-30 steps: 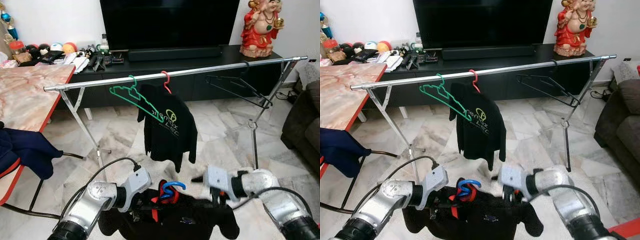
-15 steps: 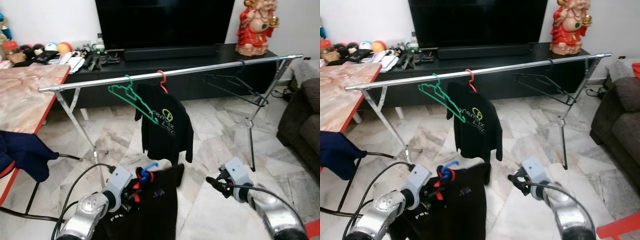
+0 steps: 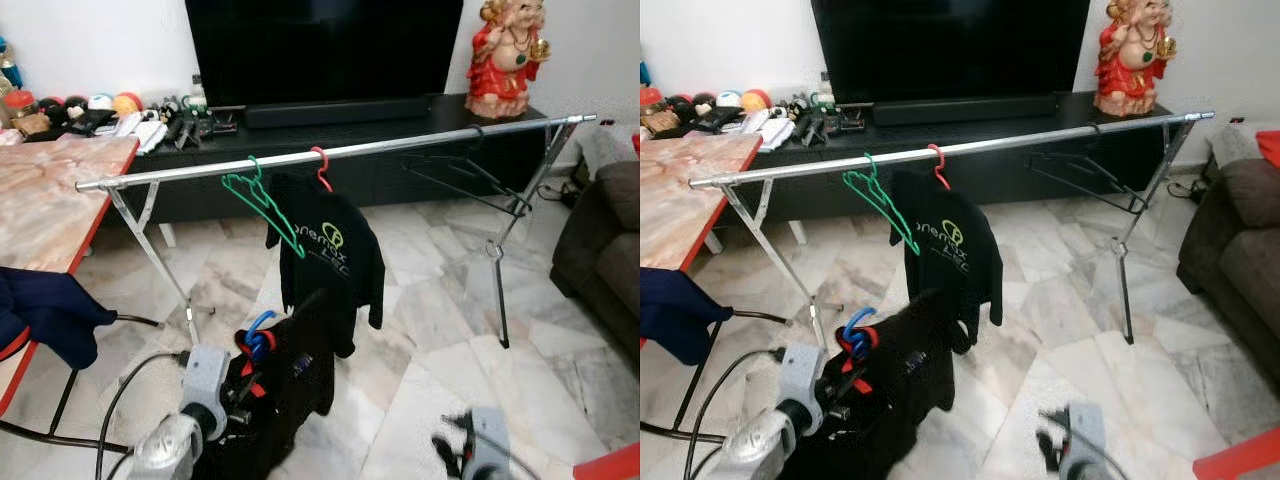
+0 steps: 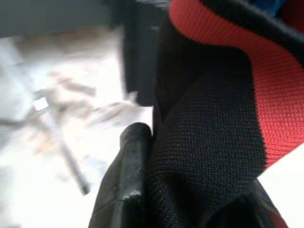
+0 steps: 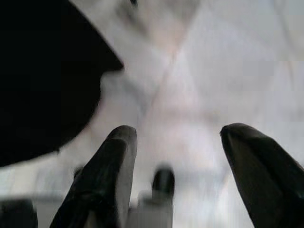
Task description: Hang hanger
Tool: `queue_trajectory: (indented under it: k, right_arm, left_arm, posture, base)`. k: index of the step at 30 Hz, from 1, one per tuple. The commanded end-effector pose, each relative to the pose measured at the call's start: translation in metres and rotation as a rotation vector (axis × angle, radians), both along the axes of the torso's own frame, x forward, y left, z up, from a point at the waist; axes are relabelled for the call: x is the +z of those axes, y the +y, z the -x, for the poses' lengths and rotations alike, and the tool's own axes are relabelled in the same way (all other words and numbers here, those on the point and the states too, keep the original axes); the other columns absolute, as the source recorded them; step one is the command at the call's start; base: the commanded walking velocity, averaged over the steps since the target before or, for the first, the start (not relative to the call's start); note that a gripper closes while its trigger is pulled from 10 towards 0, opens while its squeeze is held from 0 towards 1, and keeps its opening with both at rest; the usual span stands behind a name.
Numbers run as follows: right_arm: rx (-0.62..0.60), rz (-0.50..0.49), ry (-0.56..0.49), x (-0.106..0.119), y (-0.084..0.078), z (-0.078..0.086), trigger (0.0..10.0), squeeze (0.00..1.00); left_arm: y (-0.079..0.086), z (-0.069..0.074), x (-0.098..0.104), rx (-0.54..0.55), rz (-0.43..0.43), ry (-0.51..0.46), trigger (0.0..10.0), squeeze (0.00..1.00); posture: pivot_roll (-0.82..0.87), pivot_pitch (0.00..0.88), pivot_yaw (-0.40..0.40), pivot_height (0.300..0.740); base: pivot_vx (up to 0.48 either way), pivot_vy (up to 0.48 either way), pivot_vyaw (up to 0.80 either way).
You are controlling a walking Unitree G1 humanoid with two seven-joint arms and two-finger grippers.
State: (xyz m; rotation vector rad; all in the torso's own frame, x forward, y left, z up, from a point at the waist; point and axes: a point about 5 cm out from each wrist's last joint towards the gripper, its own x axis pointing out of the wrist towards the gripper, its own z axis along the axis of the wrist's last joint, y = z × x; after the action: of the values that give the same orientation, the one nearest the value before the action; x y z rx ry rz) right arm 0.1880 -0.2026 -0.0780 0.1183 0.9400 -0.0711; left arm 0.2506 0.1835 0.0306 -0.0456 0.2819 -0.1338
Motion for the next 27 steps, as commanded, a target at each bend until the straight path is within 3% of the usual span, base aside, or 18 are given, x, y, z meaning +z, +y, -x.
queue_trajectory:
  k: [1, 5, 8, 11, 13, 18, 22, 27]
  right_arm:
    - [-0.015, 0.018, 0.018, -0.002, -0.001, 0.004, 10.0, 0.0]
    - [-0.03, 0.02, 0.032, -0.006, -0.001, 0.01, 10.0, 0.0]
    - [-0.056, 0.058, 0.069, -0.009, -0.022, 0.026, 10.0, 0.0]
    - [-0.082, 0.08, 0.078, -0.009, -0.04, 0.04, 10.0, 0.0]
    - [-0.083, 0.087, 0.076, -0.009, -0.044, 0.041, 10.0, 0.0]
    - [-0.079, 0.092, 0.076, -0.009, -0.046, 0.042, 10.0, 0.0]
    - [-0.093, 0.066, 0.087, -0.012, -0.031, 0.038, 10.0, 0.0]
    - [-0.091, 0.065, 0.093, -0.013, -0.029, 0.04, 10.0, 0.0]
  left_arm:
    - [0.009, 0.002, 0.008, 0.089, -0.017, -0.039, 10.0, 0.0]
    - [0.019, 0.016, 0.004, 0.163, -0.039, -0.024, 10.0, 0.0]
    - [0.033, 0.03, -0.001, 0.203, -0.094, 0.017, 10.0, 0.0]
    - [0.038, 0.029, 0.002, 0.287, -0.091, 0.012, 10.0, 0.0]
    - [0.038, 0.027, 0.003, 0.301, -0.092, 0.008, 10.0, 0.0]
    - [0.036, 0.025, 0.005, 0.307, -0.095, 0.004, 10.0, 0.0]
    - [0.022, 0.02, 0.007, 0.258, -0.082, 0.002, 10.0, 0.0]
    - [0.024, 0.02, 0.008, 0.257, -0.097, 0.007, 10.0, 0.0]
  posture:
    - [-0.06, 0.0, 0.023, 0.74]
    - [-0.04, 0.004, 0.013, 0.74]
    - [-0.03, 0.014, 0.01, 0.74]
    - [-0.03, 0.029, 0.001, 0.74]
    - [-0.03, 0.03, 0.001, 0.74]
    - [-0.04, 0.034, 0.004, 0.74]
    - [-0.04, 0.046, 0.019, 0.74]
    - [-0.04, 0.052, 0.022, 0.74]
  base:
    - [0.0, 0.0, 0.0]
    - [0.0, 0.0, 0.0]
    - [0.0, 0.0, 0.0]
    - [0.0, -0.115, 0.0]
    - [0.0, -0.358, 0.4]
    - [0.0, -0.392, 0.8]
    - [0.0, -0.428, 0.0]
    - [0.0, -0.428, 0.0]
